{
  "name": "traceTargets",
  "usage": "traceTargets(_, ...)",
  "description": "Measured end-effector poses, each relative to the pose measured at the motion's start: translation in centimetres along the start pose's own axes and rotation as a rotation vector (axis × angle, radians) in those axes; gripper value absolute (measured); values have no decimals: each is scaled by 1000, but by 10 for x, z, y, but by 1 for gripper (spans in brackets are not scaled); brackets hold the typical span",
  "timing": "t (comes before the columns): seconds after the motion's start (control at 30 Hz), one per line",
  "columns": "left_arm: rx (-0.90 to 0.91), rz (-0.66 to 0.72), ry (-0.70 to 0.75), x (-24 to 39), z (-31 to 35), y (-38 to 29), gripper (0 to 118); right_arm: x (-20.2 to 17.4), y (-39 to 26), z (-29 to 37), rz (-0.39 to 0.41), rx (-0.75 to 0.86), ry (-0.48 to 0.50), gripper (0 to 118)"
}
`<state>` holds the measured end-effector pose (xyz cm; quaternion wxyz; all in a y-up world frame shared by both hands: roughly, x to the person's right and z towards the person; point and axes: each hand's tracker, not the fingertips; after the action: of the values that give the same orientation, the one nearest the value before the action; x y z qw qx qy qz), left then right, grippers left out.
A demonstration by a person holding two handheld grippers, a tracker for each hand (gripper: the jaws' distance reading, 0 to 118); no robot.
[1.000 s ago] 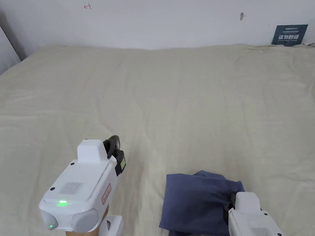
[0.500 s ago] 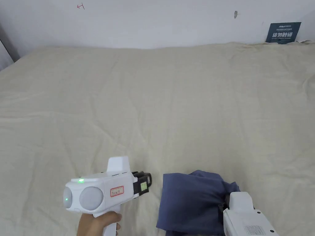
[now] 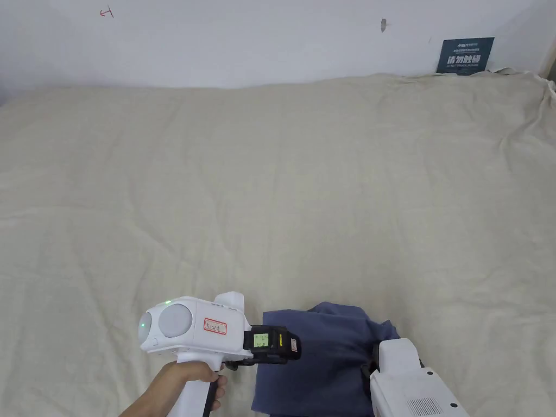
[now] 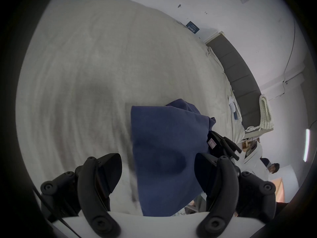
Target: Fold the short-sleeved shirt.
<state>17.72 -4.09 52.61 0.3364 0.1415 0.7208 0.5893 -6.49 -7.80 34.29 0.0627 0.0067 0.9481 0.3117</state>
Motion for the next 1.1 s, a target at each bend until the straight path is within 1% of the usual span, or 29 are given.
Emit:
traceTargets(0.03,-25,6,-20,2,-2,1,92,0,0,0,-3,0,0,0)
traceTargets(0.07,-41,12,-31,2,-5,2,89,0,0,0,-4,0,1,0)
traceTargets(0.13,-59,13,-36,4,-9,3,74,1,0,0,-7,0,2,0)
traceTargets(0.2,-70,-12,-31,17,-10,-2,71,1,0,0,-5,-1,3,0)
traceTargets(0.3,-86,-31,-23,16,-9,-1,42,2,0,0,-5,-1,7,0)
traceTargets(0.33,-96,-20,-36,16,-9,0,42,2,0,0,-5,-2,8,0)
traceTargets(0.37,-98,-21,-38,16,-8,-1,39,2,0,0,-5,-3,9,0)
traceTargets(0.43,-96,-37,-41,16,-9,0,24,2,1,0,-3,-4,10,0)
traceTargets(0.57,-78,-53,-14,24,-9,-4,18,5,3,0,-4,-11,17,0)
traceTargets(0.67,-53,-67,-3,30,-1,-7,16,8,7,3,-1,-16,26,0)
traceTargets(0.73,-41,-69,-4,21,-3,-2,15,11,12,10,-7,-9,34,0)
traceTargets(0.8,-20,-71,-2,22,6,1,15,15,22,24,-25,34,52,0)
traceTargets(0.9,4,-84,4,28,24,8,15,21,42,46,-7,119,58,0)
traceTargets(0.97,12,-119,48,28,37,11,15,26,57,60,-2,173,54,0)
traceTargets(1.1,39,-122,108,15,70,21,15,35,87,88,11,284,50,0)
